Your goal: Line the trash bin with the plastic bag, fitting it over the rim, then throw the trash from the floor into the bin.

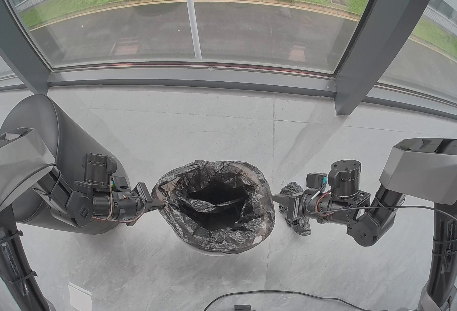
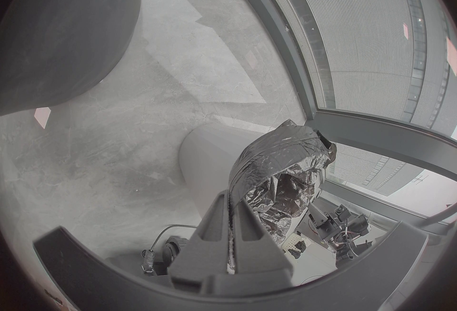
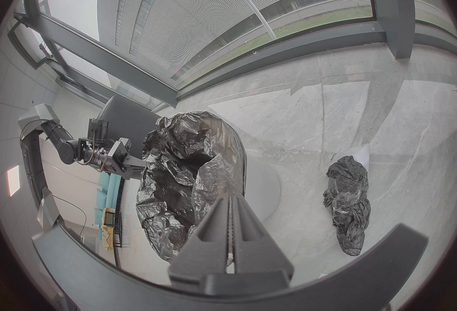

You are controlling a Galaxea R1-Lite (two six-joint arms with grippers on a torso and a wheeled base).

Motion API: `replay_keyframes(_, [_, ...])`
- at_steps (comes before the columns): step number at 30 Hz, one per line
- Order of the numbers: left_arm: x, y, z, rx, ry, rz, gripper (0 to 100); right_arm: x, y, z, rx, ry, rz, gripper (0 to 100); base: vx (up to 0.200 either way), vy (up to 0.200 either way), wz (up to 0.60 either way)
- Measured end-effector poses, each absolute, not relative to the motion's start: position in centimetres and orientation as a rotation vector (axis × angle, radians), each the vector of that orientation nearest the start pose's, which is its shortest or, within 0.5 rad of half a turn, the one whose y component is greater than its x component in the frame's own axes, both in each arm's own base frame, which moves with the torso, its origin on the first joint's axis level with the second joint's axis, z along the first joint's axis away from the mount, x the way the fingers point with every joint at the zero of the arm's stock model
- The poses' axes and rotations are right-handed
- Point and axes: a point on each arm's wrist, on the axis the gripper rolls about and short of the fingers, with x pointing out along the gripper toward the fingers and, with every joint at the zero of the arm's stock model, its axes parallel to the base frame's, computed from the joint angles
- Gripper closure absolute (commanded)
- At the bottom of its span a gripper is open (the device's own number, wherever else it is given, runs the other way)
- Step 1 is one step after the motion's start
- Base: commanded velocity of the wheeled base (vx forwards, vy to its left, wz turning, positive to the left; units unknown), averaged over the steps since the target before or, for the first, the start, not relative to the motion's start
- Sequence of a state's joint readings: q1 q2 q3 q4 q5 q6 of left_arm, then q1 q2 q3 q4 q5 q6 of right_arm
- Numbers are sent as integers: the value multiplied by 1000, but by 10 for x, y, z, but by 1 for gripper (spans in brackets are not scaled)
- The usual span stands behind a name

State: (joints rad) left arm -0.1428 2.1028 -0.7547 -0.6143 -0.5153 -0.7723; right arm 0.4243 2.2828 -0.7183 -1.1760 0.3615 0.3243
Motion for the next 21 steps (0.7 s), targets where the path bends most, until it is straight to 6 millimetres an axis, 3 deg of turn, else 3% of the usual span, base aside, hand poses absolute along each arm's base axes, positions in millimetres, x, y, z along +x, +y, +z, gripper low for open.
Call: replay_keyframes(21, [314, -58, 28, -829, 1025, -289, 100, 319, 162, 13, 263, 536, 693, 100, 0, 0, 0])
